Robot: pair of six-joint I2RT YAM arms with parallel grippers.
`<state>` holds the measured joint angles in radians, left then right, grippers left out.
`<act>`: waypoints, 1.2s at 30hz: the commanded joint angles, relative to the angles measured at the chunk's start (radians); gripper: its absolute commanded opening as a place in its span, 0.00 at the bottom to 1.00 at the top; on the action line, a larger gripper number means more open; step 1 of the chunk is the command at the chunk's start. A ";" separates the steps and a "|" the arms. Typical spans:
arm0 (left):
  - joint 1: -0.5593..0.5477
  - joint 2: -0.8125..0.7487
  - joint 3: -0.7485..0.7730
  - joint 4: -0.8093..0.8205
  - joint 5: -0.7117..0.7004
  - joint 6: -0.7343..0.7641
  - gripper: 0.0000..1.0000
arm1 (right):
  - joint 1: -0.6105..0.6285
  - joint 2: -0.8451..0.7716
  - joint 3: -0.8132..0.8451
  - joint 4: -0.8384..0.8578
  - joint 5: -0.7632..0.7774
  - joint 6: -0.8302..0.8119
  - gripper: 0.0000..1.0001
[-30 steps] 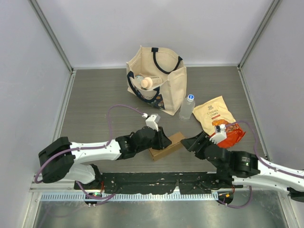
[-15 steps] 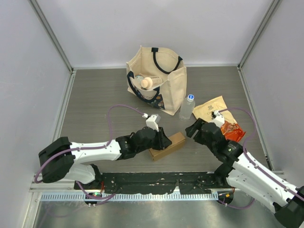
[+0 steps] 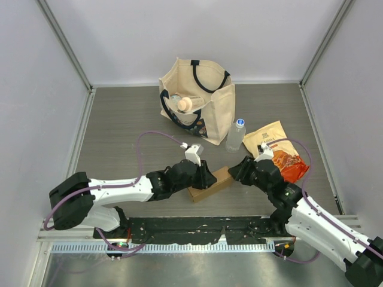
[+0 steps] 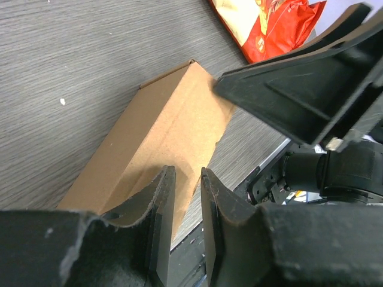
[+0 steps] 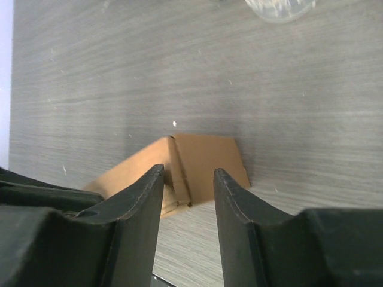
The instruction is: Fold the paper box
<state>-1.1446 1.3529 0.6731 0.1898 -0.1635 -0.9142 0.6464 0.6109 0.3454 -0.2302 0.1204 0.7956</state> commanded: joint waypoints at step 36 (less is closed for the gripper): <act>-0.037 -0.535 -0.140 -0.550 -0.074 -0.114 0.59 | -0.004 -0.043 -0.083 0.005 -0.053 0.042 0.31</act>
<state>-1.1763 0.8825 0.4335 -0.0639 -0.1535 -1.0706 0.6453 0.5507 0.2665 -0.2081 0.0753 0.8436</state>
